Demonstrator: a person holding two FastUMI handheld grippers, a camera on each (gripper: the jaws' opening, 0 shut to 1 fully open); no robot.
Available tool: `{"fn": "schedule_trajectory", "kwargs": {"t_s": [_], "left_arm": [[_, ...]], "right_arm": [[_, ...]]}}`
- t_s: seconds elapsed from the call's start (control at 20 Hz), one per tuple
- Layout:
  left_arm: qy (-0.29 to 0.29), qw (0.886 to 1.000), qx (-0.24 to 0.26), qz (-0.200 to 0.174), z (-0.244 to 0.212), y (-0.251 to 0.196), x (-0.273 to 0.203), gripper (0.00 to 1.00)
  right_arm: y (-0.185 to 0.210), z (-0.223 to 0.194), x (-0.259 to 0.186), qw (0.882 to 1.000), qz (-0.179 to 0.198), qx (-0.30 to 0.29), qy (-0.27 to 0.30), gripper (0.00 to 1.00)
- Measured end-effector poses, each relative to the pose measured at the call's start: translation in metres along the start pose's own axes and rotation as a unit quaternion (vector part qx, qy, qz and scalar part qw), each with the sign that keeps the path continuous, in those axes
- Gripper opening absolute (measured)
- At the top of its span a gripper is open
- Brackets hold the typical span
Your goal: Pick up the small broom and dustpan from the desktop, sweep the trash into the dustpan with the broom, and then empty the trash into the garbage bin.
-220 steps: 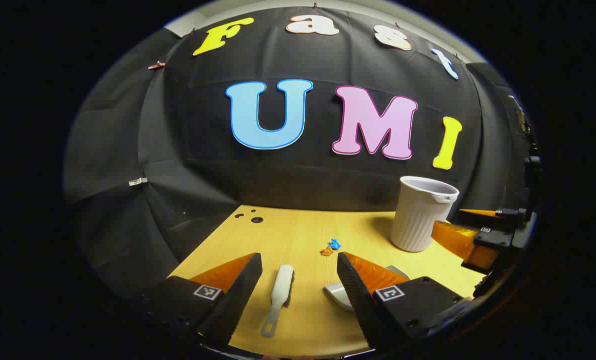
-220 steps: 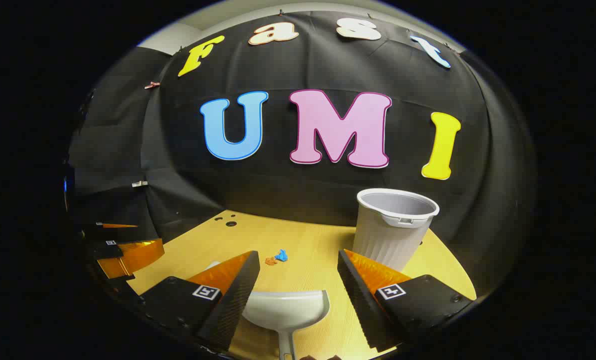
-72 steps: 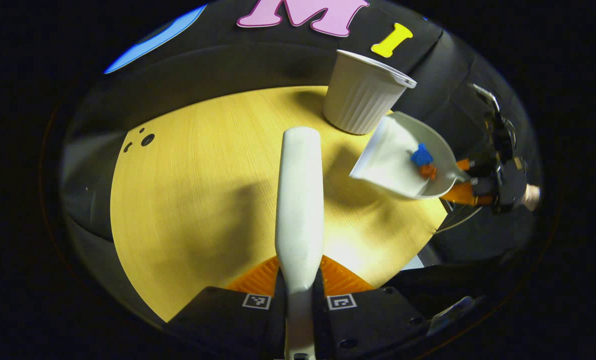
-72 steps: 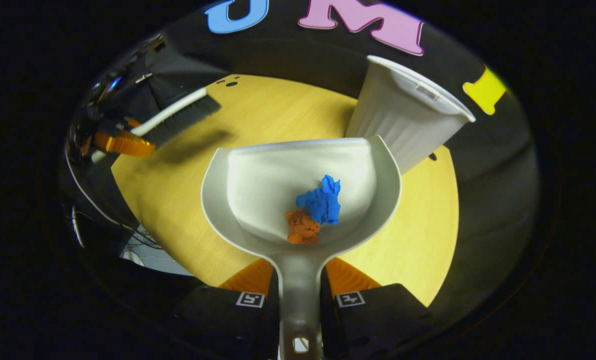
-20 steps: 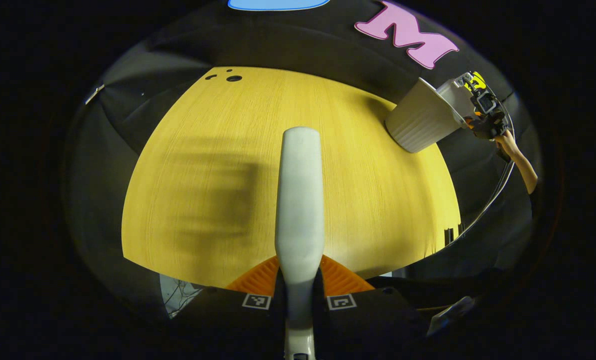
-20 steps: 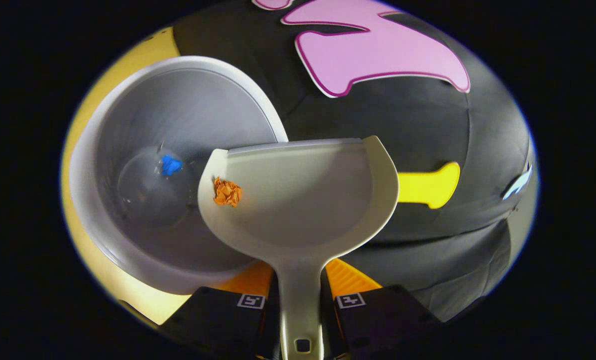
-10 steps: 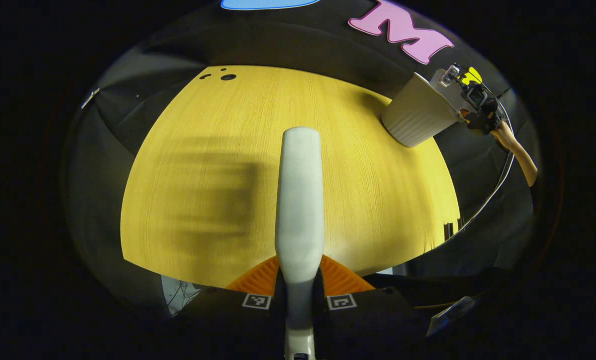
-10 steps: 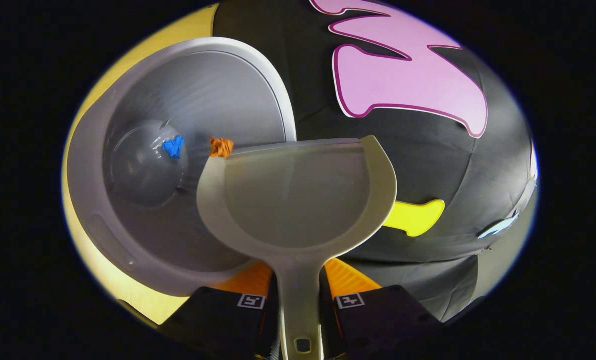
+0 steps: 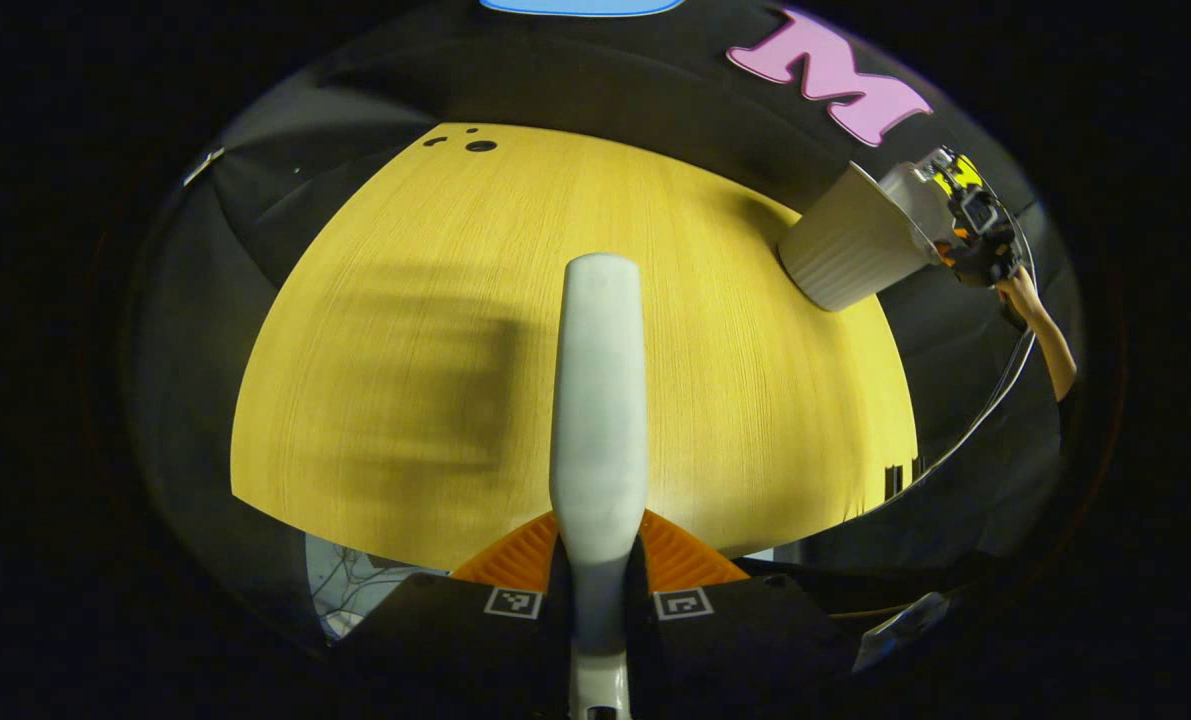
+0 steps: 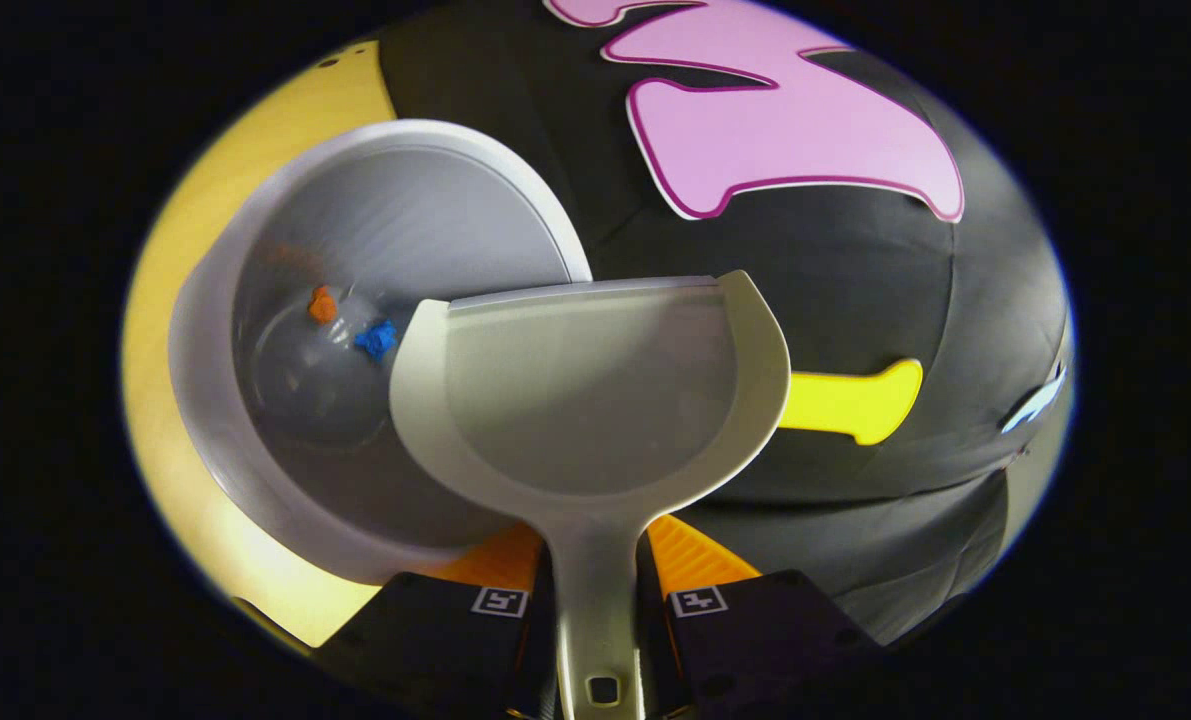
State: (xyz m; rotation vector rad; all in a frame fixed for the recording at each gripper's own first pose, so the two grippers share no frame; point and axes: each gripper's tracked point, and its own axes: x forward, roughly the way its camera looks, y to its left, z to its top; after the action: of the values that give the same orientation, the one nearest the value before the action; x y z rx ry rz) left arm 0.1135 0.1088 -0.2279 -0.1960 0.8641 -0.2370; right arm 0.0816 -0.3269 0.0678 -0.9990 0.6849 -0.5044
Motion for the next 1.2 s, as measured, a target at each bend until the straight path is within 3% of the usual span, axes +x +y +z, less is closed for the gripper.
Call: {"fn": "schedule_trajectory", "kwargs": {"t_s": [0.25,0.3,0.4,0.45,0.65,0.9,0.95,1.1,1.2], "left_arm": [[-0.010,1.000,-0.008,0.011,0.011,0.003,-0.003,0.27],[-0.014,1.000,-0.011,0.015,0.014,0.004,-0.003,0.27],[-0.024,0.999,-0.022,0.017,0.017,0.003,-0.002,0.27],[-0.036,0.999,-0.024,0.020,0.020,0.001,-0.004,0.29],[-0.105,0.991,0.038,0.070,0.040,0.011,-0.017,0.27],[-0.146,0.986,0.031,0.071,0.051,0.002,-0.024,0.25],[-0.146,0.986,0.036,0.070,0.048,0.000,-0.024,0.27],[-0.144,0.986,0.054,0.067,0.042,0.001,-0.021,0.27],[-0.147,0.984,0.064,0.072,0.040,0.007,-0.016,0.26]], "right_arm": [[-0.018,0.012,-0.023,0.990,0.037,0.134,-0.023,0.39],[-0.023,0.015,-0.030,0.985,0.050,0.163,-0.026,0.34],[-0.032,0.022,-0.047,0.973,0.069,0.217,-0.039,0.39],[-0.037,0.027,-0.055,0.966,0.074,0.243,-0.048,0.36],[-0.044,0.052,-0.083,0.935,0.114,0.323,-0.096,0.36],[-0.050,0.089,-0.107,0.890,0.193,0.380,-0.163,0.36],[-0.045,0.098,-0.111,0.885,0.207,0.379,-0.174,0.34],[-0.034,0.108,-0.107,0.875,0.241,0.368,-0.202,0.40],[-0.021,0.109,-0.097,0.869,0.266,0.365,-0.203,0.36]]}}
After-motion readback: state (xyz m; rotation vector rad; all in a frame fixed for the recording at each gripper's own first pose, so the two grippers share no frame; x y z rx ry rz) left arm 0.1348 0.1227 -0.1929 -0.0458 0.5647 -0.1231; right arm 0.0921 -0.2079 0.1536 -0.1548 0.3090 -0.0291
